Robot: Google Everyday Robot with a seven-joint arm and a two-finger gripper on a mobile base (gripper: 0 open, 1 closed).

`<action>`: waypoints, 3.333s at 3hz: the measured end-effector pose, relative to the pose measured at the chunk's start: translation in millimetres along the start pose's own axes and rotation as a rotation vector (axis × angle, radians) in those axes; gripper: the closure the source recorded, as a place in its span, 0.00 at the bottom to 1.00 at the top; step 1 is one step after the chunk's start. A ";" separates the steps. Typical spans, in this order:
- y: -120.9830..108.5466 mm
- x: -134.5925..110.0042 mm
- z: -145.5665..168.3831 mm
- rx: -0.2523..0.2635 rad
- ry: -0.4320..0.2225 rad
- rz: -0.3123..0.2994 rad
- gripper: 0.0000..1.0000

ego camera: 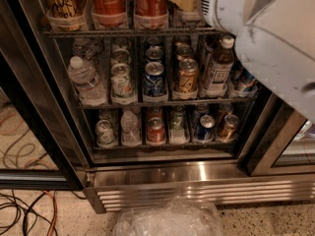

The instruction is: Pick blue plastic bottle from top shelf of fridge

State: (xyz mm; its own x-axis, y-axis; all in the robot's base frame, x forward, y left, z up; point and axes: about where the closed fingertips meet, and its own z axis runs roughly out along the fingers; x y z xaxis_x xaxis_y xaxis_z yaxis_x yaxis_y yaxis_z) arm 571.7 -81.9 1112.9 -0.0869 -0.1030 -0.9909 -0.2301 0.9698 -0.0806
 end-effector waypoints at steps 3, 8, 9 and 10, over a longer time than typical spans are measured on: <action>-0.2 18.4 52.3 0.114 0.000 -0.043 0.30; -25.0 17.6 77.0 0.232 -0.063 -0.034 0.30; -26.9 19.5 80.9 0.237 -0.060 -0.030 0.30; -27.0 19.6 81.0 0.237 -0.060 -0.030 0.48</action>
Offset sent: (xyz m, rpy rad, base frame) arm 0.0714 0.0246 -0.0506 -0.0745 -0.0073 -0.1006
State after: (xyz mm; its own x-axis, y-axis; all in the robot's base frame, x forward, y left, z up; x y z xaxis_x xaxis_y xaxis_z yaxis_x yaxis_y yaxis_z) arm 654.7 -92.2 1087.0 -0.0243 -0.1261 -0.9917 0.0024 0.9920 -0.1262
